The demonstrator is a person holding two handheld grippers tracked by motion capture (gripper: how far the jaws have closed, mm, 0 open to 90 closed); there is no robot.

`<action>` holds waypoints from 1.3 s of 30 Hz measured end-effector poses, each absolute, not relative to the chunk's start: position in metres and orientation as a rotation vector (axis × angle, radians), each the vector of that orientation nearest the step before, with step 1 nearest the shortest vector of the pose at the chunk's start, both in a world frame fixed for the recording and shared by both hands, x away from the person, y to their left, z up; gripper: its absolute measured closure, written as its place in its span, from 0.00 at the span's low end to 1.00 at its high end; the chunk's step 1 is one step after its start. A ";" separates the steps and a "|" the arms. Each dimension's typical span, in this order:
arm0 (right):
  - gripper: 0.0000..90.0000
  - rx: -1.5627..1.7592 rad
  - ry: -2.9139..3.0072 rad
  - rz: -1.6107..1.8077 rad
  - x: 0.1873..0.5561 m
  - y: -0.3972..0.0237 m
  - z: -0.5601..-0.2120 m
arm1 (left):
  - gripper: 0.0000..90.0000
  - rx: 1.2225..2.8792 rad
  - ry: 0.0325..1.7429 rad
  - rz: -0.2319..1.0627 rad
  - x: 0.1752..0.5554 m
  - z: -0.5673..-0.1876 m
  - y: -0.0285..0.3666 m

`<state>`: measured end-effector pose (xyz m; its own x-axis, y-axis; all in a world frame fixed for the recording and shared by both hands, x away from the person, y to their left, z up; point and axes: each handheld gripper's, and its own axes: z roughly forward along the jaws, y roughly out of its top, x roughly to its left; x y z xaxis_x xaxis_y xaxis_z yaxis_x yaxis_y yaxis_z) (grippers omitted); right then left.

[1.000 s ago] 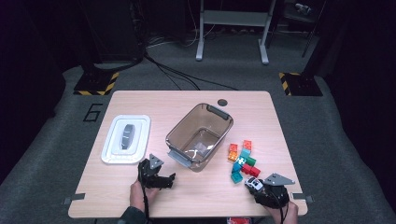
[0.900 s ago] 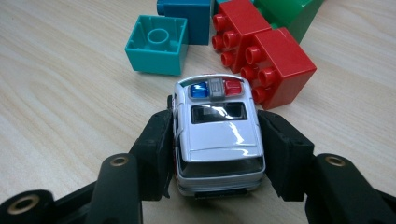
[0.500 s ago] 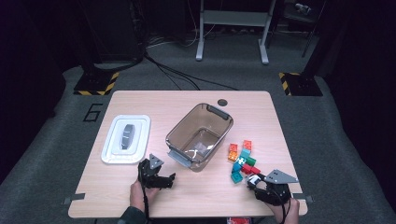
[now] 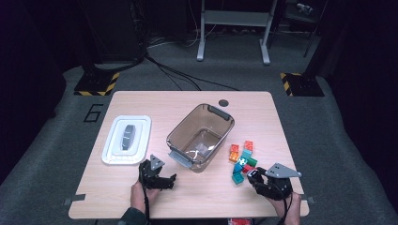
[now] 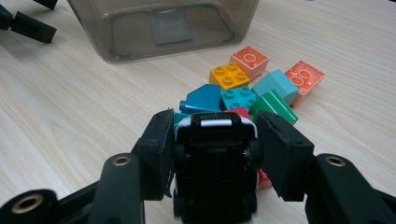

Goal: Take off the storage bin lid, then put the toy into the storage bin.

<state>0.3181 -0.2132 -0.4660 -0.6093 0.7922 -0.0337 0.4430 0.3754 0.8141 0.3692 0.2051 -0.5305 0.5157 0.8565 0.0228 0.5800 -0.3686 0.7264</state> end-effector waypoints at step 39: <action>0.53 1.077 2.220 1.105 0.402 -0.191 -0.403 | 0.04 2.093 1.179 0.521 0.370 -0.530 0.205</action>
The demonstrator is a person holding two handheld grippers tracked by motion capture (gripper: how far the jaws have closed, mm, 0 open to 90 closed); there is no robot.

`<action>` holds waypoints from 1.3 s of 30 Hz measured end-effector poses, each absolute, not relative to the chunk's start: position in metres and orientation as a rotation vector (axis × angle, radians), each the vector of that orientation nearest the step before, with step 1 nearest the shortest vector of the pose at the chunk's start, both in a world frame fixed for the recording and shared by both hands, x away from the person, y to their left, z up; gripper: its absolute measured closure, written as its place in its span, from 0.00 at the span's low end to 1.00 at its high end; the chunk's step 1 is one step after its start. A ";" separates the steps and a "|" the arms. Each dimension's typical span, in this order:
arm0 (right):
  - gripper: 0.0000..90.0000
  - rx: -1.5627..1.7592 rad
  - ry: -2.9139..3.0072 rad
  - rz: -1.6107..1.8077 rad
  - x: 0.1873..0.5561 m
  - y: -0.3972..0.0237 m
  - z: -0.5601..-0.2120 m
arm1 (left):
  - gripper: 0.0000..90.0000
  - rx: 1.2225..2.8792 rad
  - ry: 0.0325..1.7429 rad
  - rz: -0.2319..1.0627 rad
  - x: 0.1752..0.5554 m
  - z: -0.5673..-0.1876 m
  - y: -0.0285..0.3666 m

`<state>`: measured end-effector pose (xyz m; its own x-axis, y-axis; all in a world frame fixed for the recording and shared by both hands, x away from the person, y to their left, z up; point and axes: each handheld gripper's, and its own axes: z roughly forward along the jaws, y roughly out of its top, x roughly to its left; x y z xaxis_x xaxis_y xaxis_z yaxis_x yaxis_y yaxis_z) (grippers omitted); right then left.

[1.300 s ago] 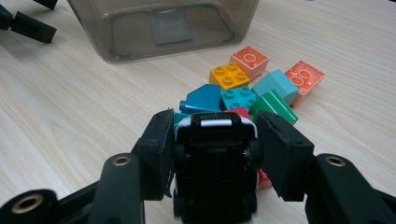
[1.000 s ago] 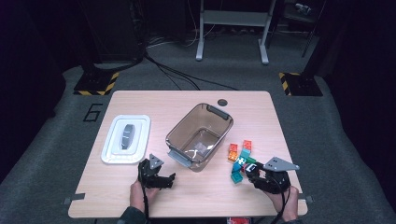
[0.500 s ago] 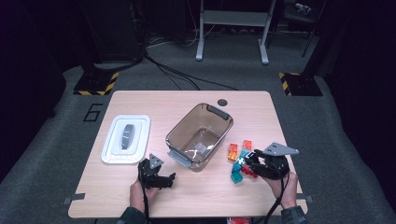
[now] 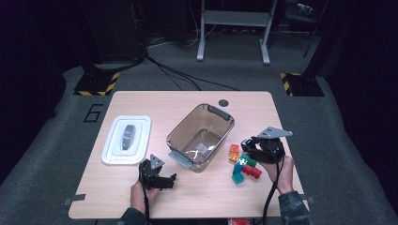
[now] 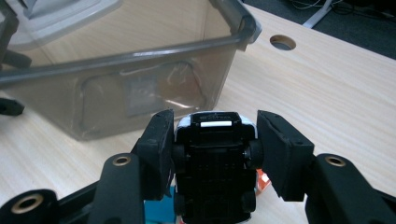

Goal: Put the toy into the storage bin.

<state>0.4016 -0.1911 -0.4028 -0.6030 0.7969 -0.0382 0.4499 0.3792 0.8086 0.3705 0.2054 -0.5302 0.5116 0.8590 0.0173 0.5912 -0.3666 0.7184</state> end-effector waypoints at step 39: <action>0.53 1.101 2.151 1.109 0.482 -0.169 -0.353 | 0.04 2.086 1.176 0.516 0.372 -0.530 0.204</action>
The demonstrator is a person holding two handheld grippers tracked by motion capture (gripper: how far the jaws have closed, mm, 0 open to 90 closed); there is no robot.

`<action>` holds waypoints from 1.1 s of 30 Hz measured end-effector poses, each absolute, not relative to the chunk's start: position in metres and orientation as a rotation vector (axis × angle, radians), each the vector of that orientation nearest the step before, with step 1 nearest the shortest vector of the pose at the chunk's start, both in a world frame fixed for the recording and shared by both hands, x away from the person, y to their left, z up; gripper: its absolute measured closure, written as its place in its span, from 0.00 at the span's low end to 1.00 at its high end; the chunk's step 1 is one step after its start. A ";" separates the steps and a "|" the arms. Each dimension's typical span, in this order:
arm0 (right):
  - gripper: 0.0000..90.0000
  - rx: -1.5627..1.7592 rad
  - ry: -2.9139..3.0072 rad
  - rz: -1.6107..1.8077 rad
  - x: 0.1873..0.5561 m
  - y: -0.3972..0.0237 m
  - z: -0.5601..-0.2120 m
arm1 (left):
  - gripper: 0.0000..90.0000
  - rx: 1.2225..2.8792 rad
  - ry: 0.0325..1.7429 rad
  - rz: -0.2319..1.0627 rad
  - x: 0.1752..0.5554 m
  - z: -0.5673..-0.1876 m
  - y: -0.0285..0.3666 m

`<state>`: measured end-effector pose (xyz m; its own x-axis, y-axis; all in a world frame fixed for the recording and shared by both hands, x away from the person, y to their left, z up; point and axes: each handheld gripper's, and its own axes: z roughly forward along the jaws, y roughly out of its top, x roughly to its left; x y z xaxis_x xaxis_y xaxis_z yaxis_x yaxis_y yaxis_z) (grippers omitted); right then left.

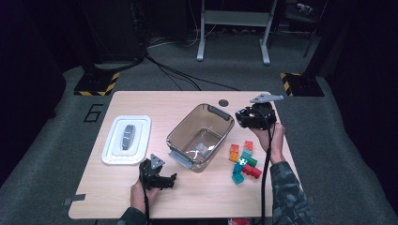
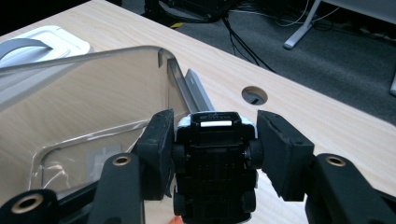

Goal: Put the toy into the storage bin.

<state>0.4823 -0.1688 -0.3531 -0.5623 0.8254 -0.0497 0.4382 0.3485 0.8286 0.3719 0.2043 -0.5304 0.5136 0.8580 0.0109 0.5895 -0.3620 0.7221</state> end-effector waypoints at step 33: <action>0.53 0.975 2.295 1.131 0.505 -0.106 -0.365 | 0.04 2.085 1.177 0.515 0.372 -0.531 0.204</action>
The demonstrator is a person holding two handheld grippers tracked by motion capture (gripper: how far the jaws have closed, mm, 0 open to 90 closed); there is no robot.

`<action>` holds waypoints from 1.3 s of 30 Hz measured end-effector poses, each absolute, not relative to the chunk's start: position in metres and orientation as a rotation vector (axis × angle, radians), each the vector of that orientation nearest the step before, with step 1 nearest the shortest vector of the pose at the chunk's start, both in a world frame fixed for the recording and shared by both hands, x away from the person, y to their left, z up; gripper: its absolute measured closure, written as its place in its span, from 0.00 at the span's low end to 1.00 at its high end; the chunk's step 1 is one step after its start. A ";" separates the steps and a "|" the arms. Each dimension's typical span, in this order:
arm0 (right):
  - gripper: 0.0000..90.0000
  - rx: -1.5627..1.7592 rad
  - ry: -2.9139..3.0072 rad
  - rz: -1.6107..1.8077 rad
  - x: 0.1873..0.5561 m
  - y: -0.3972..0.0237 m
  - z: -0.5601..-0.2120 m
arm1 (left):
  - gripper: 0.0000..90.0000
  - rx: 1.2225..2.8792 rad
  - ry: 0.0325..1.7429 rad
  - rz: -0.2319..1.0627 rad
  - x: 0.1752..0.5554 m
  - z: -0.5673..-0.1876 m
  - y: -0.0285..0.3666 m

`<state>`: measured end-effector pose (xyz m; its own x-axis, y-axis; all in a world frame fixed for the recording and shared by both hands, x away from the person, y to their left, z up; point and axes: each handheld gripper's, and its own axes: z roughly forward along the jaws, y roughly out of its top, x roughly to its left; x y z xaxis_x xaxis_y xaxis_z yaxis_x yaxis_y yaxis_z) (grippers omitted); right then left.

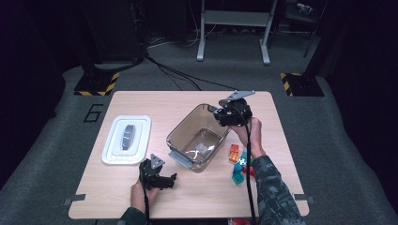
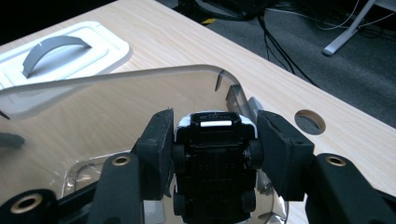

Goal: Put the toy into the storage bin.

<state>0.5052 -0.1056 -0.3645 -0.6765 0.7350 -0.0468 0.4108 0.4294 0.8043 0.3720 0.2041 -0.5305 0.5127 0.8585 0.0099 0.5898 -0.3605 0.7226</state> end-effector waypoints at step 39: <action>0.45 0.996 2.344 0.923 0.492 -0.108 -0.389 | 0.04 2.098 1.175 0.507 0.372 -0.530 0.205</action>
